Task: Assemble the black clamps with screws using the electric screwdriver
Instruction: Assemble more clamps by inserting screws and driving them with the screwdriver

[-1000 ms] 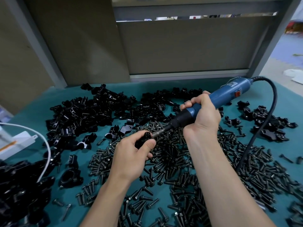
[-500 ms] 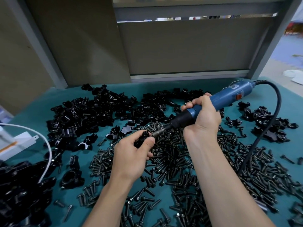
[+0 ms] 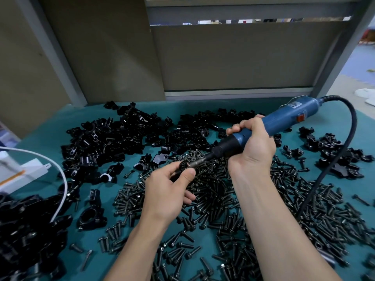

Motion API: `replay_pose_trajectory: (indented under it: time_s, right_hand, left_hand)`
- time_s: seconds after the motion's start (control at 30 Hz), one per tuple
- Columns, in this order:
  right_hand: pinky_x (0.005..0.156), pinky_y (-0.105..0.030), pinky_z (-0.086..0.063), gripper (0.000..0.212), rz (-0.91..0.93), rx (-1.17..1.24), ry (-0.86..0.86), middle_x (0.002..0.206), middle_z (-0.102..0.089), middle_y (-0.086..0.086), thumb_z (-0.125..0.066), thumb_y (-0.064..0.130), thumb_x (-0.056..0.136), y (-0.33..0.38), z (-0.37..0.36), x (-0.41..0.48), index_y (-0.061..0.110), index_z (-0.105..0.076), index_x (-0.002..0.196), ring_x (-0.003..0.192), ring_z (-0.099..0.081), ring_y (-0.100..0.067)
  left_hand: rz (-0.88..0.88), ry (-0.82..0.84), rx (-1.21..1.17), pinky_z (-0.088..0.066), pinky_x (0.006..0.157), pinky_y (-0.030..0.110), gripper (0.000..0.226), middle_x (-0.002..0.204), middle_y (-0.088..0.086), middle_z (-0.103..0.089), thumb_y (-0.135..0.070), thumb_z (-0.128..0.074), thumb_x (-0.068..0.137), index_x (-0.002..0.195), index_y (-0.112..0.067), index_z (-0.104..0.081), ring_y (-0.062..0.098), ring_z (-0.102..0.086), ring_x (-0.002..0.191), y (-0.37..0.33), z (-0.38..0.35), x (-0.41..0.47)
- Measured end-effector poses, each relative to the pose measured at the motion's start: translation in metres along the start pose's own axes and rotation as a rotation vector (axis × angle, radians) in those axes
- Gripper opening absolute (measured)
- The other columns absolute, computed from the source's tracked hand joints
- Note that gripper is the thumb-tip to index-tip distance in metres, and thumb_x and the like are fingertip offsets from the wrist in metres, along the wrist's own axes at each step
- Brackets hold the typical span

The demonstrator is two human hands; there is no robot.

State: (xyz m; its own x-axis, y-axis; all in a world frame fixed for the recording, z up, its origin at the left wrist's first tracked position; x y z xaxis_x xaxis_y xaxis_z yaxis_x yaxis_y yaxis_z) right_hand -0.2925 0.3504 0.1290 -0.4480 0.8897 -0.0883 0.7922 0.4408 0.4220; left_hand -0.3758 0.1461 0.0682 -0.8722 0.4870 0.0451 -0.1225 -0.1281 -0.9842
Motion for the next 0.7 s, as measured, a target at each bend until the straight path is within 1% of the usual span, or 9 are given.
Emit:
replay_pose_trajectory:
  time_s: [0.07, 0.13, 0.2, 0.27, 0.33, 0.5, 0.6, 0.7]
  right_hand:
    - [0.055, -0.032, -0.05, 0.037, -0.003, 0.011, 0.015, 0.069, -0.052, -0.007, -0.051, -0.017, 0.081, -0.001, -0.003, 0.0, 0.012, -0.05, 0.104, 0.05, -0.05, -0.02]
    - [0.055, -0.032, -0.05, 0.037, -0.009, 0.009, 0.027, 0.068, -0.052, -0.006, -0.05, -0.017, 0.082, -0.002, -0.004, -0.002, 0.012, -0.049, 0.104, 0.05, -0.05, -0.019]
    - [0.055, -0.032, -0.05, 0.037, -0.018, 0.003, 0.023, 0.068, -0.052, -0.006, -0.051, -0.017, 0.082, -0.003, -0.002, -0.003, 0.013, -0.048, 0.104, 0.05, -0.05, -0.019]
    - [0.056, -0.032, -0.05, 0.037, -0.023, 0.004, 0.013, 0.071, -0.051, -0.007, -0.051, -0.017, 0.082, -0.004, 0.0, -0.003, 0.013, -0.047, 0.103, 0.051, -0.05, -0.019]
    - [0.056, -0.032, -0.05, 0.037, -0.024, 0.015, 0.01, 0.071, -0.05, -0.007, -0.051, -0.017, 0.081, -0.005, -0.001, -0.003, 0.012, -0.047, 0.103, 0.051, -0.05, -0.019]
    - [0.054, -0.032, -0.05, 0.036, -0.03, 0.024, 0.028, 0.067, -0.052, -0.006, -0.051, -0.017, 0.082, -0.005, -0.003, -0.004, 0.013, -0.048, 0.103, 0.049, -0.051, -0.019]
    - [0.054, -0.032, -0.051, 0.037, -0.026, 0.017, 0.033, 0.066, -0.053, -0.005, -0.051, -0.016, 0.082, -0.006, -0.004, -0.004, 0.012, -0.049, 0.104, 0.049, -0.051, -0.019]
    - [0.055, -0.033, -0.051, 0.037, -0.019, 0.008, 0.037, 0.066, -0.053, -0.005, -0.051, -0.016, 0.081, -0.008, -0.003, -0.004, 0.013, -0.049, 0.104, 0.049, -0.052, -0.02]
  left_hand:
    - [0.01, -0.016, -0.019, -0.064, 0.063, 0.042, 0.038, 0.091, -0.002, -0.079, -0.03, -0.074, 0.096, 0.129, -0.011, -0.07, 0.028, -0.076, 0.061, 0.002, 0.003, 0.001]
    - [-0.004, -0.03, -0.019, -0.065, 0.066, 0.044, 0.033, 0.089, -0.003, -0.078, -0.027, -0.076, 0.095, 0.124, -0.013, -0.072, 0.027, -0.077, 0.064, 0.001, 0.005, 0.002]
    - [-0.024, -0.038, -0.025, -0.066, 0.068, 0.045, 0.022, 0.089, -0.005, -0.078, -0.024, -0.077, 0.095, 0.116, -0.019, -0.074, 0.026, -0.077, 0.066, -0.001, 0.006, 0.002]
    - [-0.053, -0.035, -0.029, -0.066, 0.068, 0.044, 0.012, 0.088, -0.007, -0.077, -0.022, -0.077, 0.095, 0.105, -0.03, -0.076, 0.024, -0.077, 0.066, -0.004, 0.005, 0.001]
    - [-0.082, -0.033, -0.026, -0.066, 0.068, 0.041, 0.016, 0.087, -0.007, -0.077, -0.021, -0.076, 0.096, 0.097, -0.037, -0.075, 0.022, -0.077, 0.067, -0.007, 0.005, 0.001]
    - [-0.131, -0.029, -0.002, -0.065, 0.07, 0.036, 0.026, 0.082, -0.007, -0.077, -0.02, -0.075, 0.096, 0.097, -0.047, -0.072, 0.018, -0.077, 0.068, -0.011, 0.003, 0.0]
    - [-0.131, -0.022, 0.01, -0.065, 0.07, 0.038, 0.028, 0.078, -0.006, -0.076, -0.021, -0.075, 0.096, 0.097, -0.049, -0.07, 0.018, -0.076, 0.066, -0.01, 0.003, 0.001]
    - [-0.127, -0.016, 0.029, -0.065, 0.07, 0.04, 0.026, 0.076, -0.006, -0.075, -0.021, -0.075, 0.096, 0.096, -0.046, -0.069, 0.016, -0.074, 0.065, -0.009, 0.002, 0.001]
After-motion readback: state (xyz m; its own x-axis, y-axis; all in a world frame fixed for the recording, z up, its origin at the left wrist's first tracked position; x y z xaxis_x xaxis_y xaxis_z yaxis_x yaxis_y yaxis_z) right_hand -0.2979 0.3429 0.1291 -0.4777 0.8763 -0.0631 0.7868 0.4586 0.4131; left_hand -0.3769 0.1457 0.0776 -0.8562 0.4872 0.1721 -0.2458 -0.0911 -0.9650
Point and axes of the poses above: each hand's wrist, its own x-axis towards the middle knuckle, its own z-axis out of the back of the hand, y = z × x, the point moved 9 cm from there along x, towards the middle knuckle
